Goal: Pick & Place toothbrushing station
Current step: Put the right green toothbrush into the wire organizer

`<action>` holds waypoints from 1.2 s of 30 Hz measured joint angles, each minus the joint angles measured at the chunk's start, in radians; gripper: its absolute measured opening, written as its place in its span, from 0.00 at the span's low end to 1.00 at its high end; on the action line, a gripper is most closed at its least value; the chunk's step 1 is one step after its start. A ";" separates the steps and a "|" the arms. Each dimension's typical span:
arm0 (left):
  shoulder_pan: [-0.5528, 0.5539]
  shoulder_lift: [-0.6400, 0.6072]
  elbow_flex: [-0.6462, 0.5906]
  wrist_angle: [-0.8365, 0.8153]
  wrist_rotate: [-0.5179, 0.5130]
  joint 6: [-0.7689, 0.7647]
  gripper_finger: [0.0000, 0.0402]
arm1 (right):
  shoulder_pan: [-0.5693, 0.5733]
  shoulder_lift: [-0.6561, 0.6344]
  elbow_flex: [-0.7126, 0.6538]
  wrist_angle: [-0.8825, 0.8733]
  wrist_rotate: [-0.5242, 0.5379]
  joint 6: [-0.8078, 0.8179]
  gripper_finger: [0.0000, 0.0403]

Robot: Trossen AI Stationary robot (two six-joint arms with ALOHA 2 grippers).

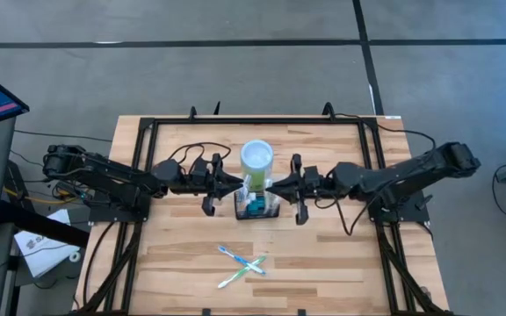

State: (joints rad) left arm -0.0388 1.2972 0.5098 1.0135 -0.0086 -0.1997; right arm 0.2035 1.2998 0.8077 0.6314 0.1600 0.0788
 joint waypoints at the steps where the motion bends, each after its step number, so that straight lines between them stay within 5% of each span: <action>1: 0.000 0.000 0.000 0.002 0.000 0.000 0.13 | -0.003 0.010 0.010 0.001 -0.005 0.000 0.00; 16: 0.000 0.000 0.000 0.047 0.016 -0.018 0.27 | -0.084 0.164 0.162 -0.004 -0.165 0.000 0.00; 36: 0.000 0.000 0.001 0.094 0.039 -0.016 0.31 | -0.114 0.164 0.168 -0.003 -0.164 0.001 0.00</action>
State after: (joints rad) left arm -0.0387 1.2972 0.5106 1.1080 0.0302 -0.2156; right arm 0.0891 1.4635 0.9760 0.6285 -0.0040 0.0795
